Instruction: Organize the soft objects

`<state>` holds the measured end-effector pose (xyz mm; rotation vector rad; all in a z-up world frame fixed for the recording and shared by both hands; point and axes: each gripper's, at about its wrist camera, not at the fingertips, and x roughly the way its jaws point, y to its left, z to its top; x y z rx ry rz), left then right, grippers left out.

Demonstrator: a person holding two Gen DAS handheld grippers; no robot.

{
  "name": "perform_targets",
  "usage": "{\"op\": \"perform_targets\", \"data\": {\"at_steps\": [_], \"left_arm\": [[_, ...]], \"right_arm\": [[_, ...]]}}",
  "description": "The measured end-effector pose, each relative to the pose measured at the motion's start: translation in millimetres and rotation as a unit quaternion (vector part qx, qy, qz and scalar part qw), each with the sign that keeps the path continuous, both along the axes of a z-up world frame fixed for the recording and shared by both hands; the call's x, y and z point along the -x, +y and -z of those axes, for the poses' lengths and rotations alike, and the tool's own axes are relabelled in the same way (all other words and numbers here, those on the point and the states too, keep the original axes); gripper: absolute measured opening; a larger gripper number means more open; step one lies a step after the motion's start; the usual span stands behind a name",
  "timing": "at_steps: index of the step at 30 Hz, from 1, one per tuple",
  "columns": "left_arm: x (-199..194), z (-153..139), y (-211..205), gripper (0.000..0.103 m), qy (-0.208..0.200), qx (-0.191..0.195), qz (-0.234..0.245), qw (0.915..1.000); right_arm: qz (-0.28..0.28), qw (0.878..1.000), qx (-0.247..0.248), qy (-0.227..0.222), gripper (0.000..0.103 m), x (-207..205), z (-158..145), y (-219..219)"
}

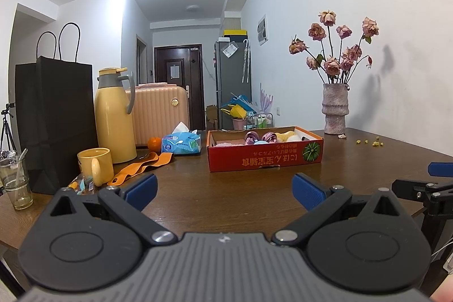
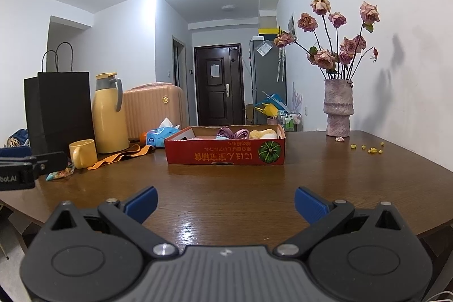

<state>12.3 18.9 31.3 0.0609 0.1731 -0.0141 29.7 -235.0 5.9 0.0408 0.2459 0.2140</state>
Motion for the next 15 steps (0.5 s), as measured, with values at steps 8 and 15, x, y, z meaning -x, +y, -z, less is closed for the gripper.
{"op": "perform_targets", "data": {"at_steps": [8,15], "left_arm": [[0.0,-0.4,0.2,0.103,0.000,0.000,0.000,1.0000],[-0.4,-0.6,0.0,0.103,0.000,0.000,0.001,1.0000]], "right_arm": [[0.000,1.000,0.001,-0.002,0.103,0.9,-0.2,0.6],[0.001,1.000,0.001,-0.001,0.103,1.8,-0.1,0.4]]}}
